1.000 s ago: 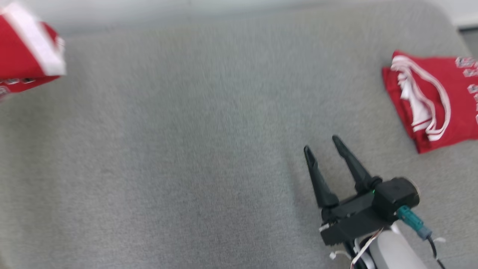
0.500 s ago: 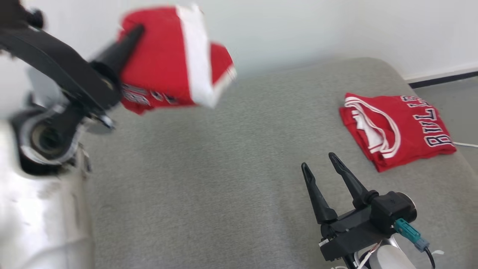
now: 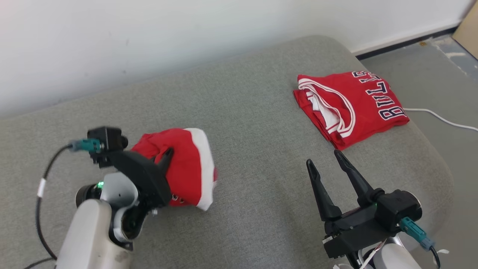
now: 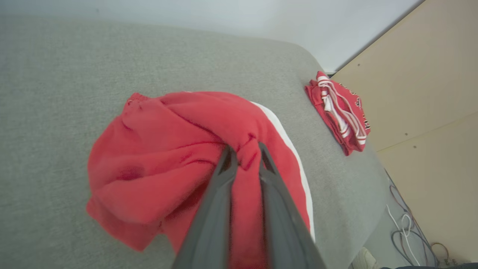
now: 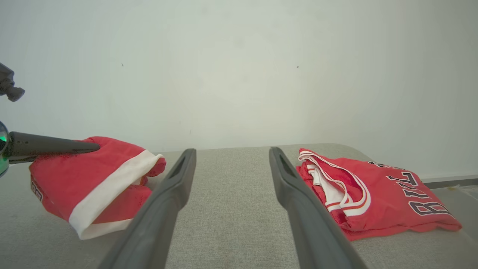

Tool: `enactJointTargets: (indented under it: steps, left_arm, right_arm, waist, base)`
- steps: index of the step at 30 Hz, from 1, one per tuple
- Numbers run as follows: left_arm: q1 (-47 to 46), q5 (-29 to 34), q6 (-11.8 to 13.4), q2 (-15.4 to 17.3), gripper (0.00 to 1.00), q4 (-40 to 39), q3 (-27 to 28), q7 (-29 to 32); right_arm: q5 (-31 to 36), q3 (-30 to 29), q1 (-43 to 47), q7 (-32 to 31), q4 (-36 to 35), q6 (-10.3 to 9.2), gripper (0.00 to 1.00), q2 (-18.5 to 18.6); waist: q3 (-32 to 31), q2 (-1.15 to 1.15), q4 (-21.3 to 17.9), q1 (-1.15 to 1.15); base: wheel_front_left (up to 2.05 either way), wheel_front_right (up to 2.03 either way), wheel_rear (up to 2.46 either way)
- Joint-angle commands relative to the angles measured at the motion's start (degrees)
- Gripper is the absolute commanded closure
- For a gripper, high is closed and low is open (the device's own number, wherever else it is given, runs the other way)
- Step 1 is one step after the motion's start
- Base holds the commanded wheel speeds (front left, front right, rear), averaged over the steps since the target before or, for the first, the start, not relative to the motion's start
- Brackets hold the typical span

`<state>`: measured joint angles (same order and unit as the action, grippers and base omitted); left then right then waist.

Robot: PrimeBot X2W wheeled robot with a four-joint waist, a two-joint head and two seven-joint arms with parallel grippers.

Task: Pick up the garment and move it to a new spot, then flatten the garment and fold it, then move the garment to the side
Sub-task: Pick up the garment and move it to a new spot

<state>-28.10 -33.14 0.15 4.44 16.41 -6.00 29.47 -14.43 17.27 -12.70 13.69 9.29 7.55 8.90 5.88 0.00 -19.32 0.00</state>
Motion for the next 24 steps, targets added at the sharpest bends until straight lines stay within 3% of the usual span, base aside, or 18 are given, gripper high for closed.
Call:
enactJointTargets:
  steps: [1, 2, 3, 4, 8, 17, 24]
  left_arm:
    - [0.6, 2.2, -0.1, 0.5, 0.85, 2.0, -0.6, -3.3]
    - [0.8, 3.6, -0.2, 0.5, 0.53, 3.3, -1.2, -5.5]
    - [0.9, 4.8, -0.2, 0.6, 0.00, 4.6, -1.6, -7.7]
    - [0.9, 4.8, -0.2, 0.6, 0.00, 4.6, -1.6, -7.7]
    - [1.2, 7.7, -0.2, -0.1, 0.00, 7.7, -3.0, -17.3]
    - [5.7, 7.4, -3.0, -0.4, 0.00, 6.2, -2.0, -38.3]
    - [14.5, 9.0, -3.7, 0.8, 0.00, 1.4, -0.1, -44.2]
  right_arm:
    - [0.3, -0.3, 0.0, 0.1, 0.0, -0.14, 0.00, 0.3]
    - [0.4, -0.7, 0.0, 0.1, 0.1, -0.14, 0.00, 0.4]
    - [0.5, -0.9, 0.1, 0.0, 0.2, -0.14, 0.00, 0.4]
    - [0.5, -0.9, 0.1, 0.0, 0.2, -0.14, 0.00, 0.4]
    - [0.9, -2.8, 1.0, -0.4, 0.8, -0.14, 0.00, 0.9]
    - [1.6, -7.6, 2.5, -0.9, 1.8, -0.14, 0.00, 2.4]
    - [1.5, -11.2, 4.8, -0.6, 2.8, -0.14, 0.00, 3.4]
  waist:
    - [1.3, 0.00, -1.0, 0.00]
    - [1.2, 0.00, -0.7, 0.00]
    - [1.1, 0.00, -0.3, 0.00]
    - [1.1, 0.00, -0.3, 0.00]
    - [0.3, 0.00, 2.1, 0.00]
    - [-4.0, 0.00, 7.6, 0.00]
    - [-6.7, 0.00, 11.1, 0.00]
  base:
    - [0.00, 0.00, 0.00]
    - [0.00, 0.00, 0.00]
    - [0.00, 0.00, 0.00]
    - [0.00, 0.00, 0.00]
    - [0.00, 0.00, 0.00]
    - [0.00, 0.00, 0.00]
    - [0.00, 0.00, 0.00]
